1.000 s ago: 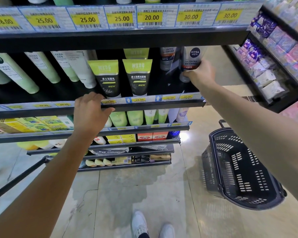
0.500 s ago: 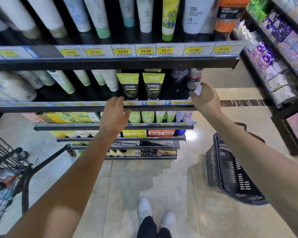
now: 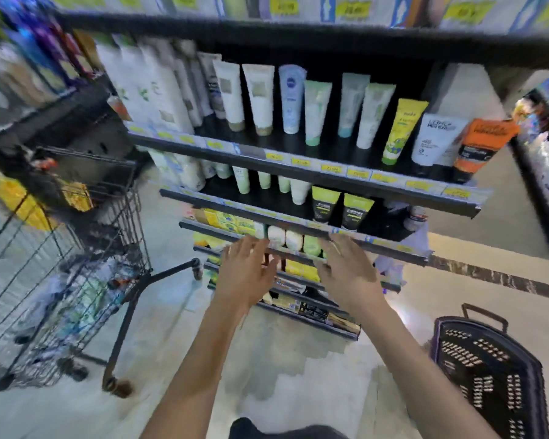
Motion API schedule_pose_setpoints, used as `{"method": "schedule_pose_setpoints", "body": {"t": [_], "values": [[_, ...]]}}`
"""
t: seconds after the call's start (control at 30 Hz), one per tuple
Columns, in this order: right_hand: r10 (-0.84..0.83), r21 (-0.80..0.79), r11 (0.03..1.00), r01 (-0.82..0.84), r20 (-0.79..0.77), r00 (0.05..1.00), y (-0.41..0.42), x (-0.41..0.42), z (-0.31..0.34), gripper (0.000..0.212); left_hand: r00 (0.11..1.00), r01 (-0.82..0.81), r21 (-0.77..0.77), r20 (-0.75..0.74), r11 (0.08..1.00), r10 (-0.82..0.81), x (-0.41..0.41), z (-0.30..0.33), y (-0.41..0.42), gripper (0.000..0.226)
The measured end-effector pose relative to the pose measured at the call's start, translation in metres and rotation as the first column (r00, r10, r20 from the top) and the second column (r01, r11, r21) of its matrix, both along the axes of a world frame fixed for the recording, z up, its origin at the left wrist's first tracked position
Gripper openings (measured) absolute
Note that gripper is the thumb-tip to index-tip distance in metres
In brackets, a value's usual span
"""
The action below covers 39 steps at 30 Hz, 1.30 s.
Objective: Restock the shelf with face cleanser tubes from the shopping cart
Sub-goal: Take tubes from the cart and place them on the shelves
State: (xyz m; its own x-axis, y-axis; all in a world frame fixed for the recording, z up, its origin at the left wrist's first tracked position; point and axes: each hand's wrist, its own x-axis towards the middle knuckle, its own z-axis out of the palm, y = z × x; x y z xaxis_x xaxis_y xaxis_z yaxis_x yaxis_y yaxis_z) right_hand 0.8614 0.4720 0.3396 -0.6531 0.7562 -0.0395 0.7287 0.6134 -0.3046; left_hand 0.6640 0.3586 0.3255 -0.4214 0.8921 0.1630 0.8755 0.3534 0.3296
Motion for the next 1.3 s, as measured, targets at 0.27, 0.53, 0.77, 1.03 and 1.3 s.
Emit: {"method": "schedule_pose_setpoints", "body": {"t": [0.27, 0.53, 0.77, 1.03, 1.3], "values": [[0.280, -0.041, 0.958, -0.285, -0.097, 0.955, -0.074, -0.103, 0.015, 0.052, 0.963, -0.269, -0.043, 0.022, 0.962, 0.270, -0.064, 0.004, -0.100, 0.059], [0.471, -0.032, 0.875, -0.483, -0.175, 0.865, -0.143, -0.209, 0.001, 0.049, 0.866, -0.500, 0.087, 0.037, 0.862, 0.499, -0.128, -0.002, -0.197, 0.036], [0.606, -0.056, 0.785, -0.617, -0.142, 0.783, -0.191, -0.299, -0.011, 0.045, 0.776, -0.628, -0.042, 0.034, 0.777, 0.630, -0.174, -0.025, -0.275, 0.050], [0.680, -0.154, 0.709, -0.688, -0.112, 0.725, -0.233, -0.378, -0.015, 0.046, 0.654, -0.740, -0.110, 0.108, 0.663, 0.748, -0.226, -0.039, -0.324, 0.049], [0.724, -0.236, 0.645, -0.727, -0.115, 0.680, -0.224, -0.470, -0.036, 0.044, 0.566, -0.793, -0.174, 0.148, 0.584, 0.811, -0.309, -0.058, -0.327, 0.045]]}}
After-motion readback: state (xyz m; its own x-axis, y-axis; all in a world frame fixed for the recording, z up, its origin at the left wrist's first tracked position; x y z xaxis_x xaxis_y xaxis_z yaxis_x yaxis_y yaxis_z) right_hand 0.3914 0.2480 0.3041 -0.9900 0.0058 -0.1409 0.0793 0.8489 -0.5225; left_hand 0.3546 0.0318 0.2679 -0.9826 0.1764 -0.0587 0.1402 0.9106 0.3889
